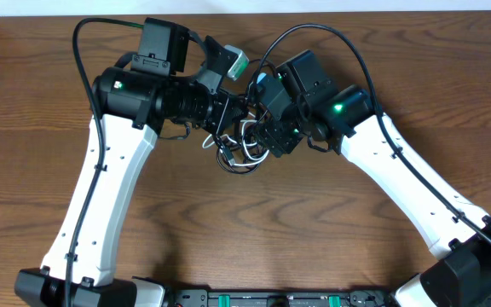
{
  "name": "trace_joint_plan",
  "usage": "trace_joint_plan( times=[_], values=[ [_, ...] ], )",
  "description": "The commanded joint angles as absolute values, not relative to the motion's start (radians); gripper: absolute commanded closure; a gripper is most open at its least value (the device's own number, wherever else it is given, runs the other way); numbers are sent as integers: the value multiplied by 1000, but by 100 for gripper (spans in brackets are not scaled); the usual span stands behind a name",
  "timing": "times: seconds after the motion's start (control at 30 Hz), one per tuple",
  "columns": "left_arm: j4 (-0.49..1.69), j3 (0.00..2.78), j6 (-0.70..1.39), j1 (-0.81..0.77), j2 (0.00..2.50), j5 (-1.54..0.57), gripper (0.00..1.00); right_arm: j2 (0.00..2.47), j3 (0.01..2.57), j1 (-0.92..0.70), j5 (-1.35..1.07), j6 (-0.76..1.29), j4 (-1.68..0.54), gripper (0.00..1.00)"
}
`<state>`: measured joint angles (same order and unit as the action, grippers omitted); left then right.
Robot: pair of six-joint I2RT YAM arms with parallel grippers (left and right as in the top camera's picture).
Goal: Untangle cables
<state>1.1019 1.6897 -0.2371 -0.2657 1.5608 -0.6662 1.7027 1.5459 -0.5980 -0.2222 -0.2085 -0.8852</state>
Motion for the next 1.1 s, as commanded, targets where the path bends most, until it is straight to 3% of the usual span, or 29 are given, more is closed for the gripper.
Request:
trace_joint_plan(
  times=[0.0, 0.3, 0.53, 1.07],
  values=[
    [1104, 1742, -250, -273, 1514, -680, 93, 1702, 1557, -608, -236, -225, -883, 31],
    [1118, 1755, -250, -273, 1513, -680, 93, 1702, 1557, -608, -236, -225, -884, 36],
    [1118, 1755, -251, -273, 1513, -680, 93, 1702, 1557, -607, -234, -224, -882, 27],
    [1118, 1755, -250, -273, 1513, -664, 93, 1702, 1557, -570, -186, -208, -876, 26]
  ],
)
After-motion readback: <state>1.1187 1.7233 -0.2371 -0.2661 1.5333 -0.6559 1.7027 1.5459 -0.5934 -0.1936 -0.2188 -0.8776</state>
